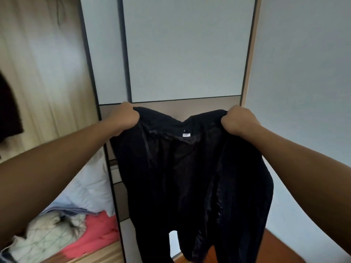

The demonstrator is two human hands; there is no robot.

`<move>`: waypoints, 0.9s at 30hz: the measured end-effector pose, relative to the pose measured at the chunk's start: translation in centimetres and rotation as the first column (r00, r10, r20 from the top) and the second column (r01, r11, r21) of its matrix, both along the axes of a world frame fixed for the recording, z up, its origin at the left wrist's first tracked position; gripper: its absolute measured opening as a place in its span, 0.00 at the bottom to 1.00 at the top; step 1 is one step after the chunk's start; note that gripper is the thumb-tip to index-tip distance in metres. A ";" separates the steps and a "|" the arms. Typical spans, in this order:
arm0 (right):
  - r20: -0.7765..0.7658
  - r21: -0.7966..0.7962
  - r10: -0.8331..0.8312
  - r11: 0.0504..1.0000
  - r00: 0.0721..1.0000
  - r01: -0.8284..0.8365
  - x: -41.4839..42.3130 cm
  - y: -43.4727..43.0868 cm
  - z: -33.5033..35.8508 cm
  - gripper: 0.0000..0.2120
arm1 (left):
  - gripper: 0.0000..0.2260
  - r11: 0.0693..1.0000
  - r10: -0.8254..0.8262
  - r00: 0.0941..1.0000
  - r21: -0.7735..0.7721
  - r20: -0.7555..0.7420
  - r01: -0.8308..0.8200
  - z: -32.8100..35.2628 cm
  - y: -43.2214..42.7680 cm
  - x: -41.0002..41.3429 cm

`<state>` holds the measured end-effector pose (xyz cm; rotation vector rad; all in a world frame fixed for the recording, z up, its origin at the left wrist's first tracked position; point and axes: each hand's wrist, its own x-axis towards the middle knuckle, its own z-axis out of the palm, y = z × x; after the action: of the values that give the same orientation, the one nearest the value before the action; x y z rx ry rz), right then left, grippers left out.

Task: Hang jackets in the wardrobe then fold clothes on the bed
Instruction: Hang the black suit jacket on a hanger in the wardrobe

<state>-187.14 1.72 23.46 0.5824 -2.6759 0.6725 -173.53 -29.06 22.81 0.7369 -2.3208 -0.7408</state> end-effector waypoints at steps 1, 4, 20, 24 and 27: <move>0.004 -0.014 0.040 0.999 0.999 -0.040 0.4 -1.5 0.2 0.09 | 0.13 0.999 0.003 1.000 0.032 -0.009 -0.003 0.2 -0.3 1.0; 0.010 -0.060 0.139 0.989 0.990 -0.138 1.5 -6.0 0.9 0.09 | 0.13 0.997 0.049 0.997 0.058 -0.056 -0.045 1.1 -1.5 4.2; 0.020 -0.196 0.598 0.789 0.802 -0.583 12.7 -31.5 2.1 0.08 | 0.14 0.916 0.382 0.904 0.211 -0.193 -0.342 2.0 -18.5 24.3; -0.016 -0.179 0.625 0.766 0.781 -0.617 15.9 -38.7 3.0 0.08 | 0.14 0.916 0.381 0.888 0.237 -0.256 -0.325 2.2 -24.7 27.2; -0.066 -0.148 0.611 0.776 0.789 -0.613 17.0 -44.0 4.1 0.08 | 0.15 0.926 0.348 0.898 0.248 -0.269 -0.285 2.9 -30.1 28.5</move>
<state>-170.11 -42.32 27.57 1.4357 -2.3563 1.0312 -145.06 -59.14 25.69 0.9872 -1.8029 -0.8781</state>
